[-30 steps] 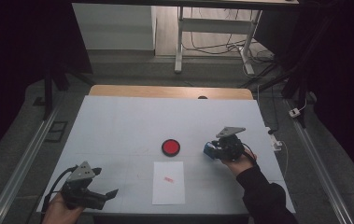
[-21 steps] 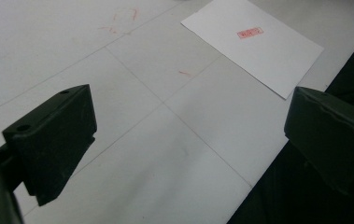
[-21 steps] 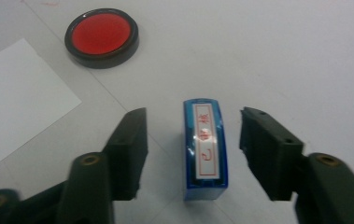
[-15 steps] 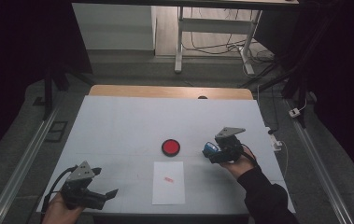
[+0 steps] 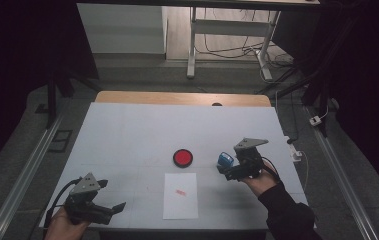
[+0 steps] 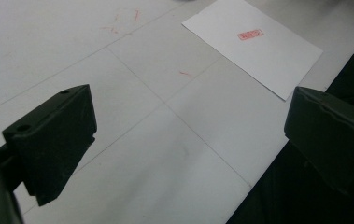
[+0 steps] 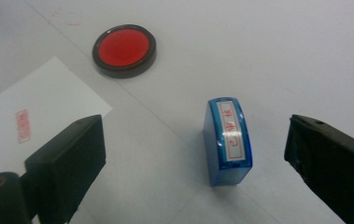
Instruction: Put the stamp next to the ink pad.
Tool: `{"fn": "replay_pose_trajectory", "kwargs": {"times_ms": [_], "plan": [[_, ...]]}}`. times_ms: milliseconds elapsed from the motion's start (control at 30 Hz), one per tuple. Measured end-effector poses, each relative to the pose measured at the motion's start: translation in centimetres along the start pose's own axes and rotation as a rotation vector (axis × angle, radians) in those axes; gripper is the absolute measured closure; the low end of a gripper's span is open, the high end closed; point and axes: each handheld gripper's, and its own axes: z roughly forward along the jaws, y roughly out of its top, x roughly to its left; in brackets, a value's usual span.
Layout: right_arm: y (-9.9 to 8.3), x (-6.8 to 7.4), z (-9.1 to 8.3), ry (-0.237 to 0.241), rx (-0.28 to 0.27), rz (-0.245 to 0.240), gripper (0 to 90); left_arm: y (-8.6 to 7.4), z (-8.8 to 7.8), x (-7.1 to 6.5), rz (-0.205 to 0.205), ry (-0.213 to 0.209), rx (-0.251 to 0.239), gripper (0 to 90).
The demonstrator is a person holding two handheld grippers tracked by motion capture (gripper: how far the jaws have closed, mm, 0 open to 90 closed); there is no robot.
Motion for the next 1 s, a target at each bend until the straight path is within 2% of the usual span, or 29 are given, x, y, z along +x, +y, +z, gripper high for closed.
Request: {"fn": "replay_pose_trajectory", "kwargs": {"times_ms": [167, 300, 567, 733, 1000], "plan": [[-0.5, 0.5, -0.9, 0.010, -0.007, 0.000, 0.0, 0.0, 0.0, 0.0, -0.004, 0.000, 0.000, 2.5], [-0.9, 0.9, -1.8, -0.002, -0.017, 0.007, 0.0, 0.0, 0.0, 0.0, -0.010, -0.001, 0.000, 2.4], [-1.9, 1.4, -3.9, -0.016, -0.074, 0.040, 0.0, 0.0, 0.0, 0.1, -0.013, 0.001, 0.000, 2.2], [-2.8, 1.7, -4.9, -0.018, -0.078, 0.043, 0.0, 0.0, 0.0, 0.1, -0.012, 0.002, 0.002, 2.2], [-4.4, 2.3, -6.7, -0.033, -0.097, 0.078, 0.0, 0.0, 0.0, 0.1, -0.012, 0.004, 0.003, 2.2]]}}
